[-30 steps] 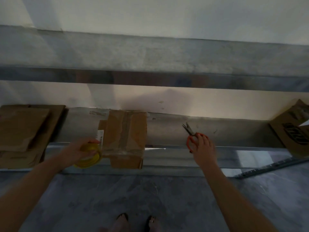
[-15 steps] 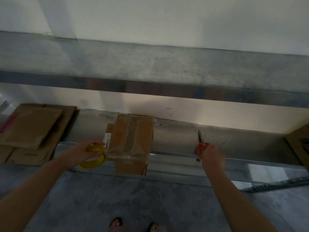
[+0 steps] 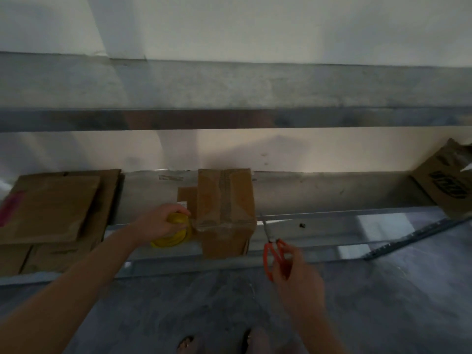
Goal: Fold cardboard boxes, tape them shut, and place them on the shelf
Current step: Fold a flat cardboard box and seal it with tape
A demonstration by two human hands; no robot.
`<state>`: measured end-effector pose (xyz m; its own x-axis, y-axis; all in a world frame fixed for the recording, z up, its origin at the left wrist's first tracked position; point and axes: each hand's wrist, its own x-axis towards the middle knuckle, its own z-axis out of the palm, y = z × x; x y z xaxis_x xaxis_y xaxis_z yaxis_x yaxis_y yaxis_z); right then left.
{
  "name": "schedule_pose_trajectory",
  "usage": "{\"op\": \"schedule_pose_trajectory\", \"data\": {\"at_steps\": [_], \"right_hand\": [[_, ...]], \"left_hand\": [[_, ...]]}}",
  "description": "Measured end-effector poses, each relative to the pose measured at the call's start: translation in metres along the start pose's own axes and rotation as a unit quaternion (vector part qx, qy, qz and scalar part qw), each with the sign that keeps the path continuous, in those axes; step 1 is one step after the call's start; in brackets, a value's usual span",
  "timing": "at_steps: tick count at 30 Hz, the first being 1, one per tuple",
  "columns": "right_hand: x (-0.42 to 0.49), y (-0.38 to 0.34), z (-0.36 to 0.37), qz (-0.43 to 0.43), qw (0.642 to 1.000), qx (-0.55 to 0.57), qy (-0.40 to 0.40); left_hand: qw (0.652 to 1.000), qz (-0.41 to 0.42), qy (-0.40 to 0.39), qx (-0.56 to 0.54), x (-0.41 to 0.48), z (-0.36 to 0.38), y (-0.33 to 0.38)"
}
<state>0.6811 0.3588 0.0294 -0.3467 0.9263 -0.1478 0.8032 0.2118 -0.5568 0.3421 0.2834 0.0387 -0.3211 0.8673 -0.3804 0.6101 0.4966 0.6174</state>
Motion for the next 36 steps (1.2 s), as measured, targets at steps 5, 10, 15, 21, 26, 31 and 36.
{"op": "schedule_pose_trajectory", "data": {"at_steps": [5, 10, 15, 21, 26, 31, 36], "right_hand": [[-0.062, -0.059, 0.058, 0.089, 0.981, 0.156, -0.071], [-0.064, -0.091, 0.114, 0.162, 0.924, 0.325, -0.124], [-0.049, -0.107, 0.132, 0.163, 0.909, 0.342, -0.172], [-0.032, -0.113, 0.144, 0.179, 0.89, 0.379, -0.18], [-0.025, -0.114, 0.147, 0.19, 0.87, 0.408, -0.2], [-0.017, -0.118, 0.148, 0.204, 0.839, 0.443, -0.24], [-0.014, -0.123, 0.155, 0.217, 0.835, 0.45, -0.231]], "left_hand": [[0.999, 0.037, -0.015, 0.026, 0.005, -0.012, -0.009], [0.996, 0.064, -0.026, 0.05, 0.013, -0.02, -0.01], [0.997, 0.062, -0.039, 0.038, 0.015, -0.024, -0.016], [0.996, 0.052, -0.067, 0.016, 0.017, -0.029, -0.025], [0.996, 0.037, -0.078, -0.022, 0.018, -0.032, -0.032], [0.996, 0.042, -0.072, -0.012, 0.02, -0.032, -0.032], [0.996, 0.055, -0.071, 0.015, 0.02, -0.031, -0.028]]}}
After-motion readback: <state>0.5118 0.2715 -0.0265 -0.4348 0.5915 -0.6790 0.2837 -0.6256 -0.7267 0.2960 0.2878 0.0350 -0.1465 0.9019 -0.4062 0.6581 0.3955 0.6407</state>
